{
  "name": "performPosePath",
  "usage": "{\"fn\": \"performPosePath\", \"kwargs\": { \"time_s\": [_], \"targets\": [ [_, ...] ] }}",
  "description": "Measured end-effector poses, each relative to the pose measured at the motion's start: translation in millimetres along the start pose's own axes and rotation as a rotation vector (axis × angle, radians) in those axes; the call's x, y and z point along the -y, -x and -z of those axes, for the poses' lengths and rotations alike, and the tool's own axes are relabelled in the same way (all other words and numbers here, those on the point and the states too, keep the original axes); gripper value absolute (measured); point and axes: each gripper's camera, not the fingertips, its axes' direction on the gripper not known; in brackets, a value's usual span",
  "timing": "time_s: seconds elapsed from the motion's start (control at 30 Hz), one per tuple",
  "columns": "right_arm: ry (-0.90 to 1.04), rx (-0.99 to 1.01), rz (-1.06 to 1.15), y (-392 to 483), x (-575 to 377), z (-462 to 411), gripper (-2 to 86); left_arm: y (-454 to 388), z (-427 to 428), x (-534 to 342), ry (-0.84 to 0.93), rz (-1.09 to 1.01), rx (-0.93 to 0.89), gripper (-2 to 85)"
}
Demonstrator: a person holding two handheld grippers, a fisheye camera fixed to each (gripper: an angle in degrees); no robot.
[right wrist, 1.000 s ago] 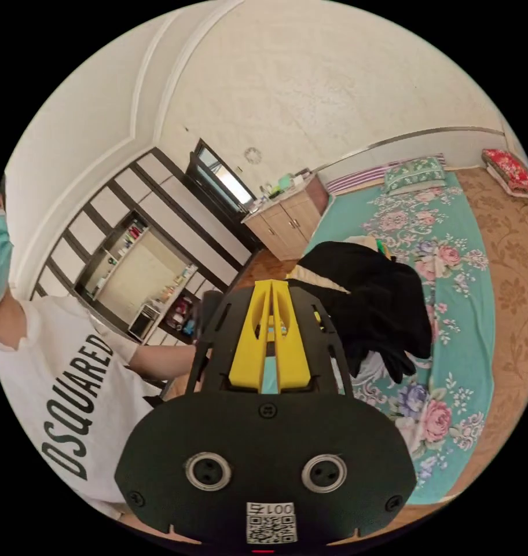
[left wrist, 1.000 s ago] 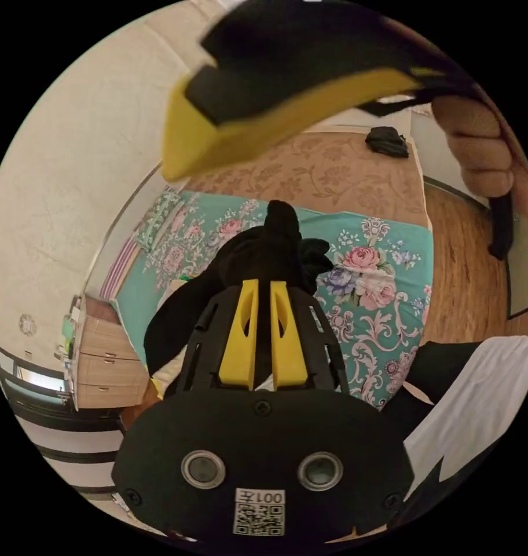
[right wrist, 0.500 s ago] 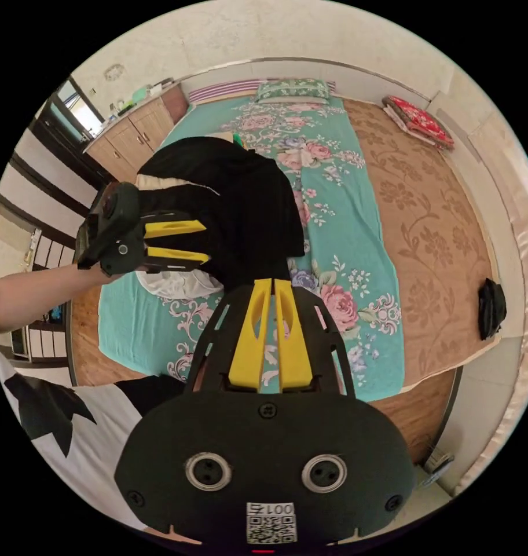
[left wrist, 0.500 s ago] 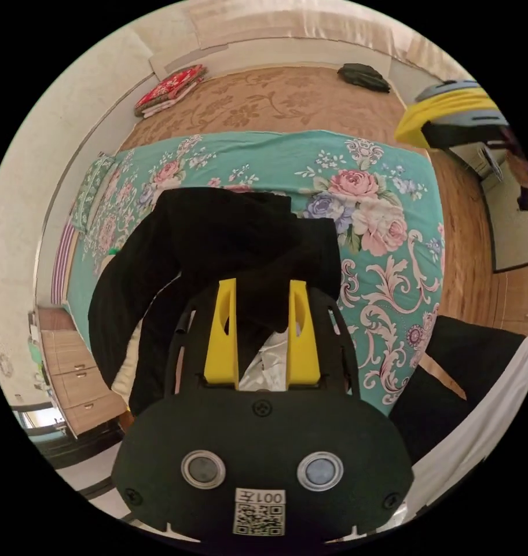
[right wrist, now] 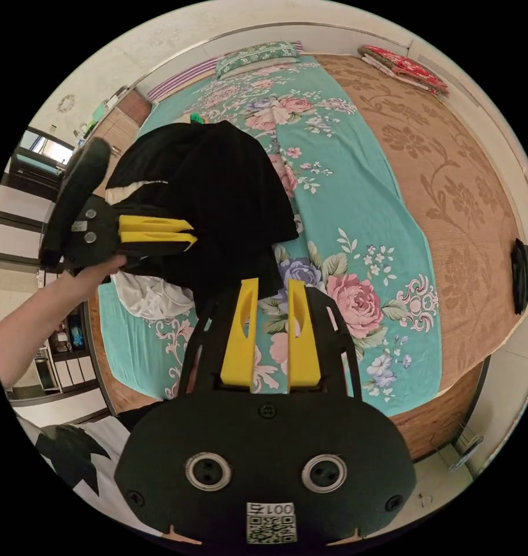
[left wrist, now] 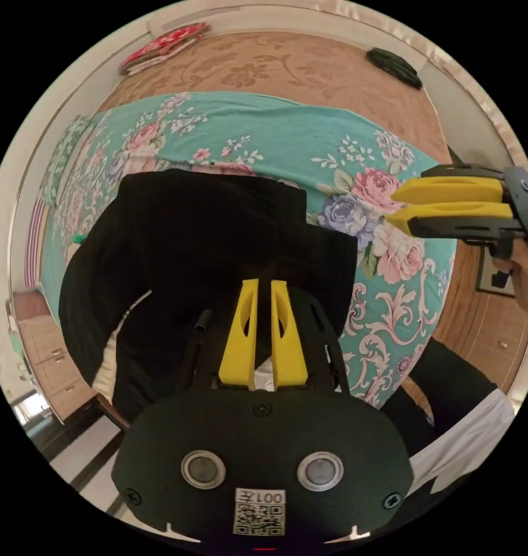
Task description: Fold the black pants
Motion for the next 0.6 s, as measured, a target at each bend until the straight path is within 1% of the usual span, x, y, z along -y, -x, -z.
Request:
{"fn": "performPosePath", "kwargs": {
  "time_s": [0.07,0.13,0.27,0.3,0.4,0.53,0.6],
  "targets": [
    [-0.011,0.046,-0.024,-10.6,11.7,-15.6,7.9,15.3,12.4,-9.4,-0.071,0.133,-0.007,2.9],
    [-0.008,0.083,-0.008,-19.6,21.5,-34.9,8.9,23.2,20.2,-15.3,-0.097,0.199,-0.007,2.5],
    [0.115,0.097,0.063,-37.2,34.1,-86.0,11.9,24.9,26.6,-17.0,-0.118,0.267,-0.053,2.4],
    [0.139,0.14,0.094,-39.0,32.8,-96.4,12.5,22.2,27.5,-16.2,-0.119,0.271,-0.047,2.4],
    [0.149,0.187,0.145,-42.6,20.5,-108.7,13.6,6.1,37.9,-11.4,-0.162,0.314,-0.019,2.3],
    [0.146,0.263,0.212,-48.1,-6.6,-108.6,14.2,-5.9,59.2,-9.7,-0.295,0.464,-0.077,2.1],
    [0.108,0.393,0.259,-47.8,-31.5,-90.2,14.7,-11.0,68.2,-7.0,-0.334,0.495,-0.087,1.9]
  ]
}}
